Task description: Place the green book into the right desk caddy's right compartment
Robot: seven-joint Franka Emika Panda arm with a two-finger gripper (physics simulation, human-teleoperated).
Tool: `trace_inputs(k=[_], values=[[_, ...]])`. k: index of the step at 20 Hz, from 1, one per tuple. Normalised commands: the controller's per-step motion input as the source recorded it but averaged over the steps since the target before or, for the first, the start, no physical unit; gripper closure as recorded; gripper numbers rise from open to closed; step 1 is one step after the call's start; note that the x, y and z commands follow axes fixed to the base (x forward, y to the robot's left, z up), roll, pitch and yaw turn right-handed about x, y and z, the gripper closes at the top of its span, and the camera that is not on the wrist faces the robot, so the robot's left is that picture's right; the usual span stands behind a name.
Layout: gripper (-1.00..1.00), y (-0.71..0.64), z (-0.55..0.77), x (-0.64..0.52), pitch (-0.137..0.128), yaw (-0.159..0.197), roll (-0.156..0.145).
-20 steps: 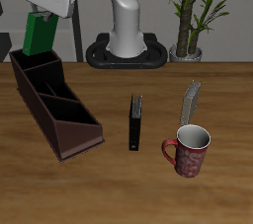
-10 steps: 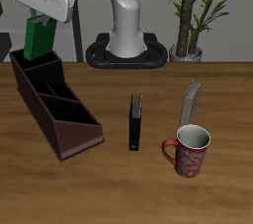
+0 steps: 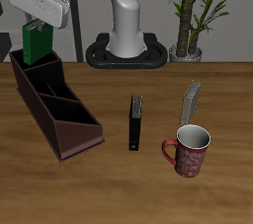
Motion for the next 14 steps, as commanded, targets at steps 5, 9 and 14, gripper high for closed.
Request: trace_inputs(k=[5,9,14], values=[[1.00,-0.10,-0.11,0.00,0.016,-0.015,-0.014],[1.00,-0.07,-0.04,0.09,0.014,-0.010,-0.015],[1.00,-0.05,-0.02,-0.01,-0.003,-0.012,-0.009]])
